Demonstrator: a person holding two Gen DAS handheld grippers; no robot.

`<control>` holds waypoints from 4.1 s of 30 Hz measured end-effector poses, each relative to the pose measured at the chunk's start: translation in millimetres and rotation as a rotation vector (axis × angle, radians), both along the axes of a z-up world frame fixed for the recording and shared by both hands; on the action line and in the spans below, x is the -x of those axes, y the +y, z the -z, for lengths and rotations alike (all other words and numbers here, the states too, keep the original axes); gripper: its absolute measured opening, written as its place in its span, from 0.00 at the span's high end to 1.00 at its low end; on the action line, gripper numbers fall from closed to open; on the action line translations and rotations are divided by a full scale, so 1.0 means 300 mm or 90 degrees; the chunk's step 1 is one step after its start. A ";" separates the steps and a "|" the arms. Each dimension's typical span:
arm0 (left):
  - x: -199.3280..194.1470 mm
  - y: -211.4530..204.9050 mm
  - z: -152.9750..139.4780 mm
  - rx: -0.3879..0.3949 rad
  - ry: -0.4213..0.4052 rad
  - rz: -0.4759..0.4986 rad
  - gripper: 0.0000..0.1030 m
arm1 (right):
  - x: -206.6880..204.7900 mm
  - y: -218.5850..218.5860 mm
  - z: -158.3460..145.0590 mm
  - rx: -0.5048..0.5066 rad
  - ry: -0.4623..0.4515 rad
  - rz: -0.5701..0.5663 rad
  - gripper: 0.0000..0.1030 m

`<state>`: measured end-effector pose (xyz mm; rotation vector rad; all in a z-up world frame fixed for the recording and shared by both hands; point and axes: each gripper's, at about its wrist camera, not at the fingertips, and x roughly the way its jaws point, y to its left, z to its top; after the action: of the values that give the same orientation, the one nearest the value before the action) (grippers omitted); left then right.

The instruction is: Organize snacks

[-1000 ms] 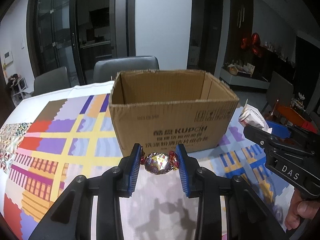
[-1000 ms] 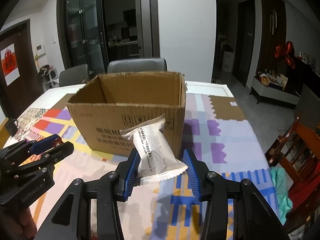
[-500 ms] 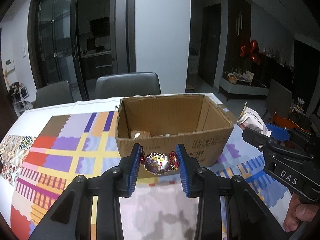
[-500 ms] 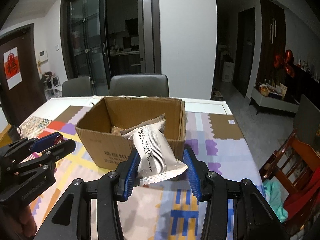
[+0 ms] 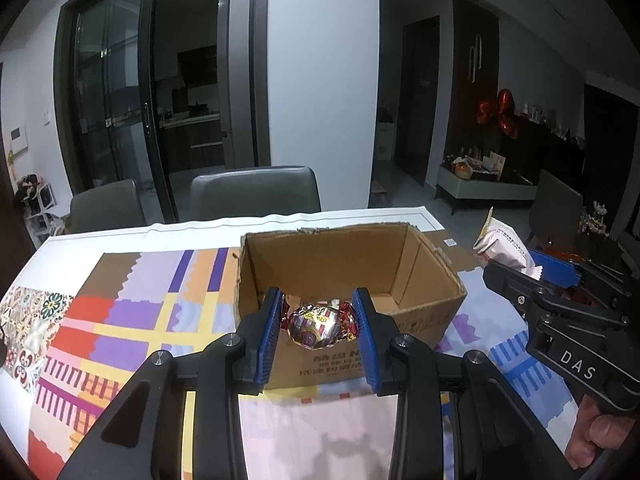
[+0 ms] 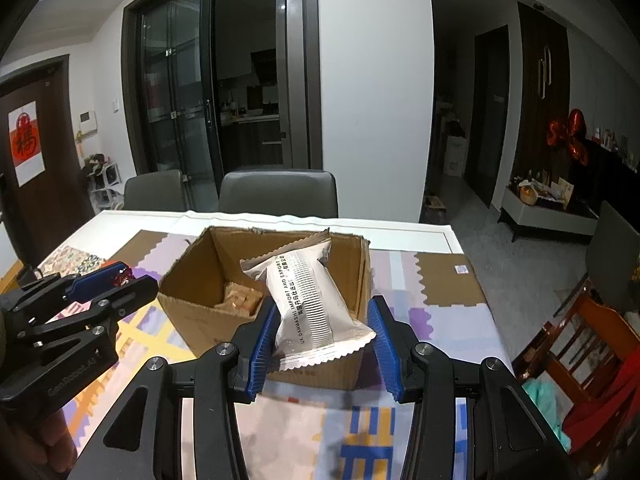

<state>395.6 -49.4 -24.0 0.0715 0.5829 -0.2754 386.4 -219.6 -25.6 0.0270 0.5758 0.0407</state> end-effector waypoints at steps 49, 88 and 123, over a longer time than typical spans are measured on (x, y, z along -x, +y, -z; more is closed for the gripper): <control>-0.369 0.005 0.128 0.019 0.047 0.003 0.61 | -0.379 0.063 0.124 0.004 0.047 -0.016 0.54; -0.123 0.083 -0.026 0.008 -0.006 -0.066 0.20 | -0.168 0.071 -0.025 0.018 0.000 0.012 0.24; 0.377 0.136 -0.055 0.007 -0.035 -0.087 0.18 | 0.362 0.067 -0.059 -0.001 -0.025 0.056 0.24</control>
<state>282.6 -8.6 -7.6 0.0289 0.5296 -0.1435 277.9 -199.5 -7.8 0.0524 0.5343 -0.0435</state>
